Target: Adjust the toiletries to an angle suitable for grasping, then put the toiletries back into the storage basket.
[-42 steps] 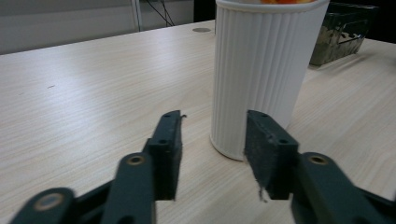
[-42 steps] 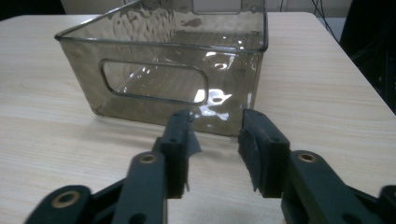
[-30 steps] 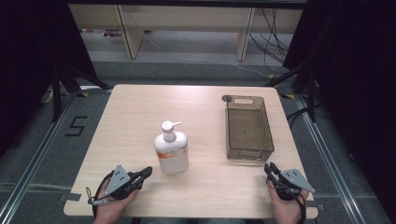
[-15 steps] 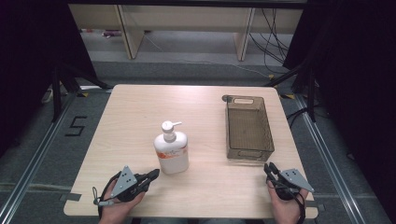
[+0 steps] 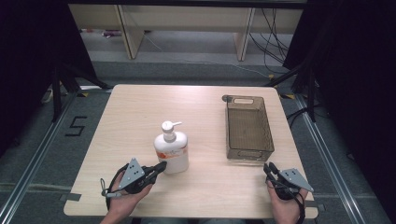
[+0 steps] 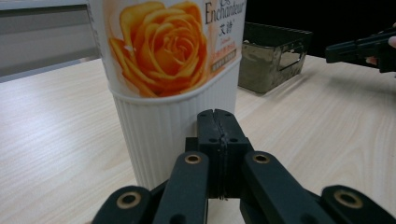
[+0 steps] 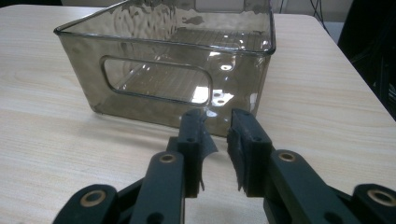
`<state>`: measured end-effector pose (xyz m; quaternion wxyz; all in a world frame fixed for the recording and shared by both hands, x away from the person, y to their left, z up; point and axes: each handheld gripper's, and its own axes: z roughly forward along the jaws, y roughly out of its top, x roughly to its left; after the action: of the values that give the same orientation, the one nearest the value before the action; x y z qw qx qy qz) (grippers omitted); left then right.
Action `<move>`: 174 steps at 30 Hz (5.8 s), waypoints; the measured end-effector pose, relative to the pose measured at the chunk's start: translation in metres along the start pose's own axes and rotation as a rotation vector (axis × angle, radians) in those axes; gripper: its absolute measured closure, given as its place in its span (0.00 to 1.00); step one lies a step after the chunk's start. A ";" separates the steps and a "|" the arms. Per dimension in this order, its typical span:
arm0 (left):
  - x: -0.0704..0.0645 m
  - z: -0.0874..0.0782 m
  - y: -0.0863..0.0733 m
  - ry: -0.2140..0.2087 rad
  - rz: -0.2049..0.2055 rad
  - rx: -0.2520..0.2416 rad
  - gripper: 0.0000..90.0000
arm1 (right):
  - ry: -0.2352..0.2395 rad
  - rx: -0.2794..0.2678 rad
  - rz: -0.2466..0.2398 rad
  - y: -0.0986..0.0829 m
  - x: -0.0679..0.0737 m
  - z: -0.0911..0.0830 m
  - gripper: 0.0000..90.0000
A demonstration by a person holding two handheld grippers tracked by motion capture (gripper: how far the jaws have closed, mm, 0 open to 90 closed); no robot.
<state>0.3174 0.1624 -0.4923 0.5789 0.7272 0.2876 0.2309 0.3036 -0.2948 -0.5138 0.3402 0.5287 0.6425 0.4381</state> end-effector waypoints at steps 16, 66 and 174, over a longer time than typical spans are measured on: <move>0.009 -0.001 -0.001 0.022 -0.003 -0.002 0.93 | -0.004 -0.001 -0.002 0.001 0.002 -0.003 0.76; 0.038 -0.022 -0.036 0.189 -0.069 0.016 0.32 | 0.386 -0.237 -0.123 0.127 0.238 0.016 0.53; 0.043 -0.023 -0.037 0.187 -0.092 0.005 0.31 | 0.162 -0.333 -0.092 0.190 0.149 -0.030 0.67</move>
<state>0.3274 0.2140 -0.5227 0.5577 0.6901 0.3738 0.2701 0.3176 -0.1441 -0.3233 0.3897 0.3984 0.6098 0.5635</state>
